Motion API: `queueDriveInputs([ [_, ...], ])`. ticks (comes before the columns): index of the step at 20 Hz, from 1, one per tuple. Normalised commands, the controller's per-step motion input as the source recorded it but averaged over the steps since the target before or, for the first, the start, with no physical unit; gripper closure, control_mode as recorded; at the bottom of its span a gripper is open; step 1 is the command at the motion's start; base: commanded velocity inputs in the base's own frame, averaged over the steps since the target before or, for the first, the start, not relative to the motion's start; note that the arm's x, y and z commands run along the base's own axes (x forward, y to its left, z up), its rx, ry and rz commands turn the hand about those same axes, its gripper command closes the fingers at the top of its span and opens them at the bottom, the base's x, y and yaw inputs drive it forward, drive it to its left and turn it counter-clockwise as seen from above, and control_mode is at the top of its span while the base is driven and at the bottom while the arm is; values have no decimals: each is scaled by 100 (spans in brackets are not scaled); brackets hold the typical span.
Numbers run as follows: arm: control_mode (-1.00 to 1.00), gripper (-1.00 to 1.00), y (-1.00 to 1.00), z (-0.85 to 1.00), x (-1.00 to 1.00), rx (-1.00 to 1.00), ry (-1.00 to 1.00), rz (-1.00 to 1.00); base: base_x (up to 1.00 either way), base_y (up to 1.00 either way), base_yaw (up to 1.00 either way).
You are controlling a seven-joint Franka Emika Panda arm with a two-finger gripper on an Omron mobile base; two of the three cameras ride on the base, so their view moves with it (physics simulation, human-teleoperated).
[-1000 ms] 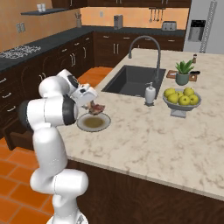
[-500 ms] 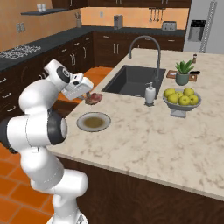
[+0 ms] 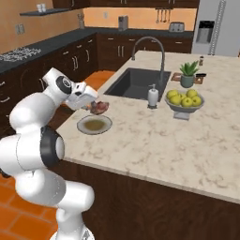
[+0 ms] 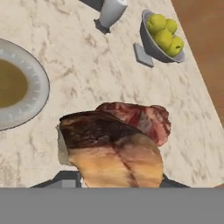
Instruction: Pick up the knife from the drawer and place it on the cutting board. Then place the meat from the plate to the cutting board.
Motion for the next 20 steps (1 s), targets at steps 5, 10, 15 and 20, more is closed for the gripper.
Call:
queueDriveInputs([
  [5,100,100,0,0,0,0,0,0,-100,-100,-16],
  [10,100,100,0,0,0,0,0,0,-73,-100,-13],
  [15,100,100,0,0,0,0,0,0,-15,-100,-9],
  [20,100,100,0,0,0,0,0,0,16,-100,-6],
])
